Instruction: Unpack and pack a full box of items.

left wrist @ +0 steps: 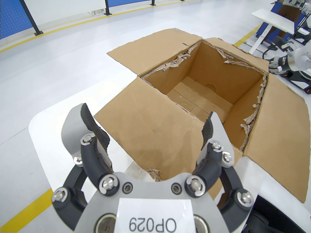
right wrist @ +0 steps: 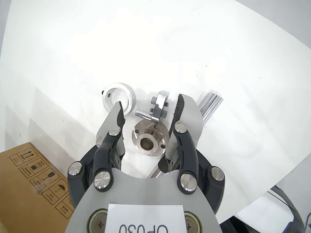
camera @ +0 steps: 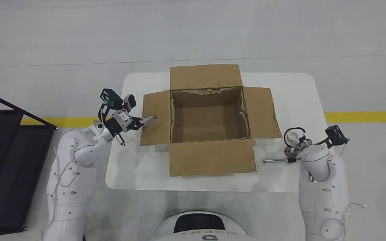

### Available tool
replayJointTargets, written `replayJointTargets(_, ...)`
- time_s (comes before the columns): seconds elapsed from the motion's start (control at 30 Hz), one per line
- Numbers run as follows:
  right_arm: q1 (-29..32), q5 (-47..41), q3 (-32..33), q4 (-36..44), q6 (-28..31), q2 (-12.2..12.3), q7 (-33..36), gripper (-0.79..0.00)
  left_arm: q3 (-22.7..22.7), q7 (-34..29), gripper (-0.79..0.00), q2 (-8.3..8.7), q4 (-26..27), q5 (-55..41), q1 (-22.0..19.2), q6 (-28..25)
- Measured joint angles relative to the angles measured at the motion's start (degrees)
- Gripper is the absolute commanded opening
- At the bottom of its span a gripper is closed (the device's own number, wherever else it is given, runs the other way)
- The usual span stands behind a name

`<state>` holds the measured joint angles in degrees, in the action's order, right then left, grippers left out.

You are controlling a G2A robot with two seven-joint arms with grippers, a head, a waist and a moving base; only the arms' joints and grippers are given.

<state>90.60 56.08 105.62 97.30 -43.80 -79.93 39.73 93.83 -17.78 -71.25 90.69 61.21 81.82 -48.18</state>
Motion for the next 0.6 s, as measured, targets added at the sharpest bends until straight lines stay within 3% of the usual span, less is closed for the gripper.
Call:
replayJointTargets(0.27, -1.1, 2.8, -0.5, -2.9, -0.8, 0.4, 0.8, -0.425, 0.0, 0.0, 0.000, 0.00, 0.0, 0.0, 0.0, 0.0)
replayJointTargets(0.5, -1.2, 3.3, -1.4, -3.5, -0.7, 0.4, 0.8, -0.483, 0.0, 0.0, 0.000, 0.00, 0.0, 0.0, 0.0, 0.0)
replayJointTargets(0.57, -1.2, 3.3, -1.7, -3.5, -0.7, 0.4, 0.9, -0.542, 0.0, 0.0, 0.000, 0.00, 0.0, 0.0, 0.0, 0.0)
replayJointTargets(0.6, -1.2, 3.4, -1.7, -3.6, -0.8, 0.4, 0.9, -0.622, 0.0, 0.0, 0.000, 0.00, 0.0, 0.0, 0.0, 0.0)
